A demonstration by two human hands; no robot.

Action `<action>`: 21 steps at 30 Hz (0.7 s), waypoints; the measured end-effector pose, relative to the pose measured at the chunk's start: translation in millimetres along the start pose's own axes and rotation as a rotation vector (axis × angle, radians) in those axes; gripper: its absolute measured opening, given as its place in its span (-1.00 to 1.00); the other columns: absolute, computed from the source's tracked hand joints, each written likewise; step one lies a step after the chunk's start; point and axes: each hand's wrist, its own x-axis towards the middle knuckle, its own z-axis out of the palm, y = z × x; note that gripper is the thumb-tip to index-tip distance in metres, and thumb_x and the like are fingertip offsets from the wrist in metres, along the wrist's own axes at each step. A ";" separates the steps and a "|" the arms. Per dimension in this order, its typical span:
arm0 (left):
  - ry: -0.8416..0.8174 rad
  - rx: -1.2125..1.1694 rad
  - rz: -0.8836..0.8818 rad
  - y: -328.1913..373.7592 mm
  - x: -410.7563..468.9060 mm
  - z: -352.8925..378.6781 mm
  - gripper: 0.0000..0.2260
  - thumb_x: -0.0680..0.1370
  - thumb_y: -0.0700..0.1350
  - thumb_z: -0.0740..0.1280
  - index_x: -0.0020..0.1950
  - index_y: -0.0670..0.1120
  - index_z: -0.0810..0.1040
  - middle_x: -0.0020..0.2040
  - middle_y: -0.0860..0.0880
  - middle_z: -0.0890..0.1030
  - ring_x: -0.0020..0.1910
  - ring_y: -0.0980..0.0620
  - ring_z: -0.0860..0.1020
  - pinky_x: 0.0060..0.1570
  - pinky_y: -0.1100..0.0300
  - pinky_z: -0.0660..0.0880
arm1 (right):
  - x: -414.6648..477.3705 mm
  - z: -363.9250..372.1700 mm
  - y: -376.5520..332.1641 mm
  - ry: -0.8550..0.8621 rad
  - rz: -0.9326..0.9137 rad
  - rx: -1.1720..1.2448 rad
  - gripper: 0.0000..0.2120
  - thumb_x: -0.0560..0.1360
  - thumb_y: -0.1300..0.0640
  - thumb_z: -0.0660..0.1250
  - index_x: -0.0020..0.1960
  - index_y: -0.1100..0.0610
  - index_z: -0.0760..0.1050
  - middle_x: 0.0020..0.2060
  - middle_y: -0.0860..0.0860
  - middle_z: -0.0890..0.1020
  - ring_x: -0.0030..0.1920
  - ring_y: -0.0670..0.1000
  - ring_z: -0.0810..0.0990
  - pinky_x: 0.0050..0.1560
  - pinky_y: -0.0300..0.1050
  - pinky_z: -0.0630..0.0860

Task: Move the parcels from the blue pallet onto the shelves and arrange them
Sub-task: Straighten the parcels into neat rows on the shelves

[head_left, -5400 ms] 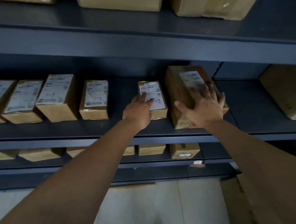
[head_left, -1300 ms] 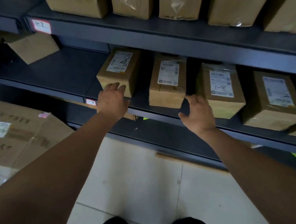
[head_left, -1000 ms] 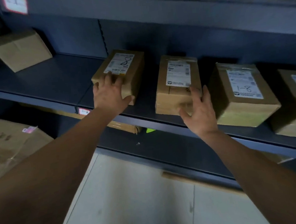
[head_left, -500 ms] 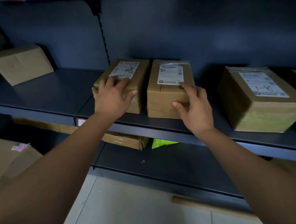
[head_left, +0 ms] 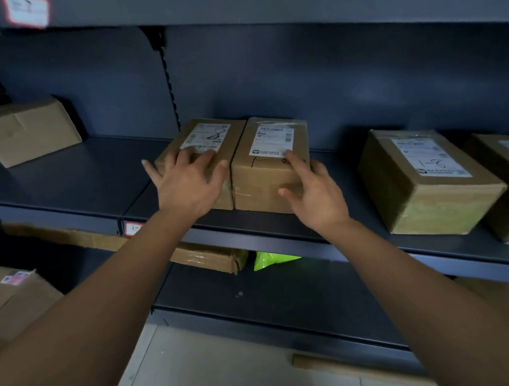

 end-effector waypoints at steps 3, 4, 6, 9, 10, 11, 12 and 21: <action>0.042 -0.036 0.025 28.4 -0.6 -7.9 -0.52 0.59 0.20 -0.02 0.41 0.08 0.40 0.45 -0.09 0.35 0.49 -0.11 0.14 0.39 -0.38 -0.19 | -4.8 -26.4 5.7 0.034 -0.035 -0.012 -0.27 0.52 -0.05 0.34 0.56 -0.06 0.04 0.49 0.12 0.21 0.45 0.16 0.26 0.34 0.06 0.35; 0.048 -0.040 0.062 42.2 0.7 -9.4 -0.52 0.59 0.18 0.00 0.42 0.06 0.40 0.45 -0.09 0.35 0.49 -0.11 0.15 0.40 -0.36 -0.18 | -5.4 -37.7 8.8 0.091 -0.058 -0.030 -0.29 0.51 -0.03 0.36 0.55 0.00 0.11 0.46 0.14 0.26 0.43 0.17 0.29 0.34 0.04 0.35; 0.054 -0.073 0.148 75.2 5.1 -12.6 -0.55 0.59 0.14 0.08 0.41 0.01 0.42 0.43 -0.07 0.38 0.48 -0.09 0.17 0.42 -0.29 -0.14 | -5.2 -62.9 20.0 0.219 -0.088 -0.078 -0.38 0.49 0.01 0.39 0.48 0.12 0.28 0.38 0.18 0.38 0.36 0.20 0.37 0.32 0.03 0.36; 0.050 -0.129 0.288 131.7 9.3 -17.0 -0.49 0.53 0.18 0.08 0.38 -0.03 0.46 0.39 -0.07 0.43 0.43 -0.10 0.26 0.41 -0.10 0.12 | -5.9 -104.7 49.7 0.365 -0.046 -0.157 -0.49 0.45 0.04 0.39 0.35 0.19 0.43 0.27 0.21 0.48 0.28 0.26 0.43 0.27 0.07 0.38; 0.018 -0.148 0.338 151.3 8.9 -16.5 -0.50 0.55 0.18 0.10 0.39 -0.03 0.44 0.39 -0.08 0.42 0.41 -0.11 0.28 0.38 -0.04 0.19 | -8.3 -118.2 62.2 0.378 0.002 -0.206 -0.49 0.46 0.02 0.38 0.35 0.17 0.43 0.27 0.20 0.48 0.28 0.26 0.42 0.26 0.09 0.37; -0.028 -0.166 0.386 170.7 7.4 -15.1 -0.51 0.57 0.18 0.13 0.41 -0.04 0.42 0.41 -0.09 0.41 0.40 -0.11 0.29 0.36 -0.01 0.24 | -12.4 -130.9 74.7 0.370 0.063 -0.262 -0.49 0.47 0.00 0.36 0.37 0.15 0.41 0.29 0.19 0.47 0.29 0.25 0.40 0.26 0.11 0.36; -0.083 -0.171 0.430 189.2 5.0 -13.2 -0.52 0.58 0.17 0.16 0.43 -0.04 0.39 0.42 -0.09 0.39 0.41 -0.11 0.28 0.37 -0.01 0.26 | -17.1 -142.2 88.0 0.350 0.127 -0.309 -0.48 0.48 -0.01 0.35 0.39 0.12 0.38 0.31 0.18 0.45 0.32 0.24 0.38 0.27 0.12 0.34; -0.337 -0.087 0.687 295.1 -22.3 8.5 -0.41 0.57 0.24 0.18 0.52 -0.01 0.26 0.51 -0.05 0.28 0.46 -0.07 0.26 0.39 0.01 0.24 | -59.0 -212.4 182.2 0.143 0.570 -0.462 -0.32 0.46 -0.21 0.29 0.50 0.01 0.21 0.49 0.14 0.22 0.48 0.19 0.15 0.43 0.14 0.10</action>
